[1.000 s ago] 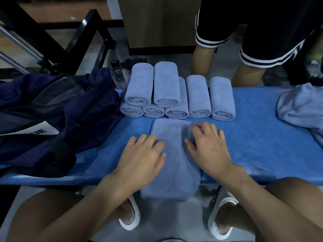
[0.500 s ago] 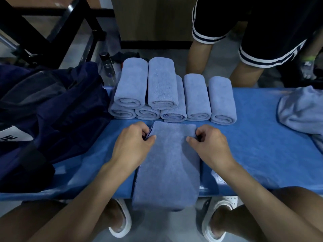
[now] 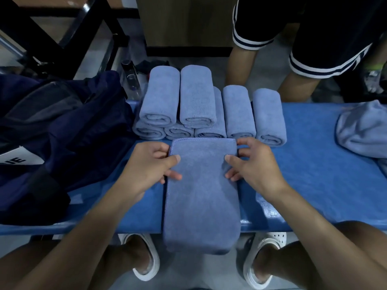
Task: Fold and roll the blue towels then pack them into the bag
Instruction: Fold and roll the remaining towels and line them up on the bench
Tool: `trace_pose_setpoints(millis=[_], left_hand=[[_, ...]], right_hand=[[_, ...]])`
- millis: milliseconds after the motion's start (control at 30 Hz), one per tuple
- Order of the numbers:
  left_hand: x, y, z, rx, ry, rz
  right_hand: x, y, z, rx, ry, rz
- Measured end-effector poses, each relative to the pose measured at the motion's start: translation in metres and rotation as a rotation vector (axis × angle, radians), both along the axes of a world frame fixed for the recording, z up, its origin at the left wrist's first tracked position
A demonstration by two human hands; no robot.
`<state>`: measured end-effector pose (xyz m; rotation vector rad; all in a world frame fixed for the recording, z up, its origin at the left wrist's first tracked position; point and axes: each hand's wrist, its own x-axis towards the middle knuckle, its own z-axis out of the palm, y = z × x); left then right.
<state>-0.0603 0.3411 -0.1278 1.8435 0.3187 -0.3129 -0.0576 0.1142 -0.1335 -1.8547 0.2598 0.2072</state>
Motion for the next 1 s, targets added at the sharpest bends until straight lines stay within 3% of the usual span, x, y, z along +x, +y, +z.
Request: trace_pose_setpoints(millis=[200,333,567,1000], left_hand=[[-0.002,-0.002,-0.002,-0.092,-0.096,0.013],[-0.004,0.001,-0.004,-0.093,-0.15,-0.043],[-0.011,0.015,-0.02,0.045,-0.267,-0.306],[-0.022,0.037,-0.034,0.398,-0.579,-0.512]], right_hand=[[0.001,-0.005,-0.004,0.016,-0.079,0.059],[-0.003,-0.013,-0.007,-0.111,-0.154,0.159],[-0.013,-0.022,-0.018,-0.418,-0.463,0.457],[-0.026,-0.03,-0.017,-0.68,-0.555,0.611]])
